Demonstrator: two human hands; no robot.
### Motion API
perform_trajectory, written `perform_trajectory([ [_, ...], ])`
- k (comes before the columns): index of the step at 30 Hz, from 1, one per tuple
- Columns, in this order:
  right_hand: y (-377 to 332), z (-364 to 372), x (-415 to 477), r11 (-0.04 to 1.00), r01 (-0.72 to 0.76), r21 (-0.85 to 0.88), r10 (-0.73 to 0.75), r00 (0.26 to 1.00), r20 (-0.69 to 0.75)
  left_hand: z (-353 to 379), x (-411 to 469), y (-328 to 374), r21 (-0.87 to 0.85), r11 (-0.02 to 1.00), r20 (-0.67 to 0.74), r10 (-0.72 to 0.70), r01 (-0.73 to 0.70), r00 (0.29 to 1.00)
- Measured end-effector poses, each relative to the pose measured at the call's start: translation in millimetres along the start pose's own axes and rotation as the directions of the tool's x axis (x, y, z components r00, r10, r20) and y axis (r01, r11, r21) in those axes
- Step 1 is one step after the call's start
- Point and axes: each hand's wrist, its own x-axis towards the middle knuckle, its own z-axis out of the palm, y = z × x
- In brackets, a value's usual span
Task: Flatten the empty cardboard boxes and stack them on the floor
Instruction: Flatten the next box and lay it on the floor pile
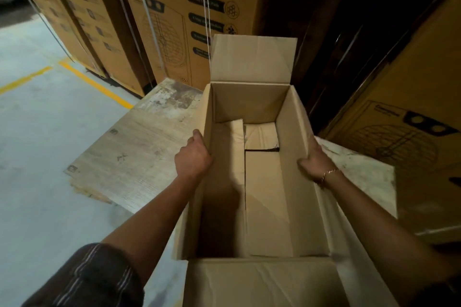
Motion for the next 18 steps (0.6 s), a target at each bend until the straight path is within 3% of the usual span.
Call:
perform_trajectory([
  [7, 59, 23, -169, 0.999, -0.033, 0.018, 0.031, 0.995, 0.095, -5, -84, -22, -0.092, 0.995, 0.209, -0.024, 0.045, 0.978],
  [10, 64, 32, -203, 0.957, -0.11, 0.269, 0.09, 0.992, 0.083, 1, -152, -45, -0.184, 0.971, 0.269, -0.099, 0.152, 0.958],
  [14, 52, 40, -223, 0.775, -0.148, 0.614, 0.154, 0.987, 0.044, 3, -190, -58, -0.303, 0.924, 0.296, -0.142, 0.234, 0.944],
  [16, 46, 38, -229, 0.766, -0.14, 0.628, 0.161, 0.987, 0.024, -3, -193, -57, -0.413, 0.863, 0.319, -0.161, 0.29, 0.934],
  [18, 32, 26, -239, 0.832, -0.11, 0.544, 0.153, 0.988, -0.035, -3, -192, -59, -0.53, 0.77, 0.371, -0.167, 0.356, 0.913],
])
